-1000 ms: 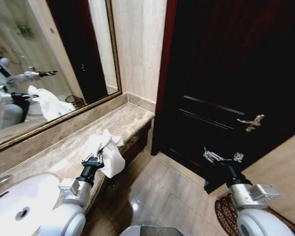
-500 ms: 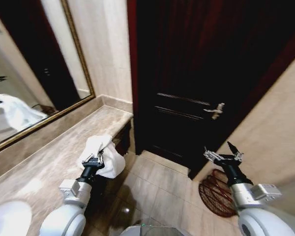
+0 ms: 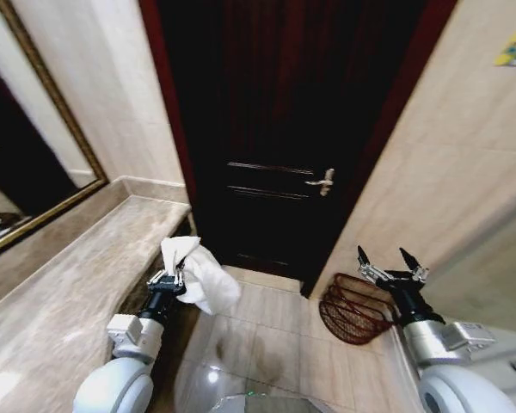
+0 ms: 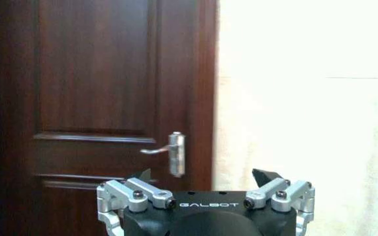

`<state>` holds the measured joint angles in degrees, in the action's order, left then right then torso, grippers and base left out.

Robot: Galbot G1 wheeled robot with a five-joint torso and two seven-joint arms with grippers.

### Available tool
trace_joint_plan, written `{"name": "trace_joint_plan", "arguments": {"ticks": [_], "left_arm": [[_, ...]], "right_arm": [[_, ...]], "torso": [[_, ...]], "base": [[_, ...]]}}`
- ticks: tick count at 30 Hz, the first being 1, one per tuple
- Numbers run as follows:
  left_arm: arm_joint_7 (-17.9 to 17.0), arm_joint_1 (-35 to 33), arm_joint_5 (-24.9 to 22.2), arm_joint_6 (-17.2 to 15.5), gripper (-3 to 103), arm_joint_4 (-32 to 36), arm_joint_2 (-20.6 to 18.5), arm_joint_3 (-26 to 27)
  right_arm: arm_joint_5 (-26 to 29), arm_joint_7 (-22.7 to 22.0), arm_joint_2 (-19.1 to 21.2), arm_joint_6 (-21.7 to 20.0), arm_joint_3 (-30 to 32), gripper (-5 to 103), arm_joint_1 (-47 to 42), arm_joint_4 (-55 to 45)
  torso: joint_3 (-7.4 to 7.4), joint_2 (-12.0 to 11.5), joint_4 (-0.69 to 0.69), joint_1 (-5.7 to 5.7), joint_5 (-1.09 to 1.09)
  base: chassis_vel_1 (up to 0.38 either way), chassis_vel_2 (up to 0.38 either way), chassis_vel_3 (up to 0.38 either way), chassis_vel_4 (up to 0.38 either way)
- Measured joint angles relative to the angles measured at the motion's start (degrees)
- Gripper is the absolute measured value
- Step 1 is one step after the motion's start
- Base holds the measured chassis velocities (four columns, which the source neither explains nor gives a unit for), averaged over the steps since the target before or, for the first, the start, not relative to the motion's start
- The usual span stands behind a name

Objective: Discard the used towel into the hamper.

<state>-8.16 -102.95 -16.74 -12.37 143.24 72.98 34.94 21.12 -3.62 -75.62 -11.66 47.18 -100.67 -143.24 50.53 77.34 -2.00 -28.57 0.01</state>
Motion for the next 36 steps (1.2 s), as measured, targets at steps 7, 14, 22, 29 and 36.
{"name": "trace_joint_plan", "arguments": {"ticks": [7, 14, 22, 29, 36], "left_arm": [[1.59, 0.77, -0.18, 0.86, 3, 0.00, -0.30, -0.23], [2.53, 0.87, -0.13, 1.42, 3, 0.00, -0.58, -0.32], [2.56, 1.09, -0.16, 1.49, 3, 0.00, -0.80, -0.35], [2.57, 1.32, -0.29, 1.49, 3, -0.01, -1.04, -0.33], [2.57, 1.37, -0.33, 1.59, 3, 0.00, -0.91, -0.48]], "right_arm": [[-0.64, -0.57, -0.89, -0.01, -0.73, 100, 0.09, 0.01], [-0.75, -0.25, -1.67, 0.17, -0.98, 100, 0.58, 0.01], [-0.84, -0.48, -1.99, 0.34, -1.20, 100, 0.34, 0.01], [-1.07, -0.82, -2.07, 0.40, -1.53, 100, 0.46, 0.01], [-1.20, -1.05, -2.20, 0.41, -2.06, 100, 0.42, 0.01]], "torso": [[0.00, 0.00, 0.00, -0.01, -0.01], [0.00, 0.00, 0.00, 0.01, -0.01], [0.00, 0.00, -0.01, 0.01, -0.02], [0.01, -0.01, 0.00, -0.03, -0.01], [0.01, -0.01, 0.00, -0.02, -0.01]], "base": [[-0.116, -0.119, -0.120, -0.125], [-0.128, -0.127, -0.132, -0.141], [-0.188, -0.080, -0.057, -0.172], [-0.218, -0.024, -0.025, -0.236], [-0.162, -0.089, -0.081, -0.166]]}}
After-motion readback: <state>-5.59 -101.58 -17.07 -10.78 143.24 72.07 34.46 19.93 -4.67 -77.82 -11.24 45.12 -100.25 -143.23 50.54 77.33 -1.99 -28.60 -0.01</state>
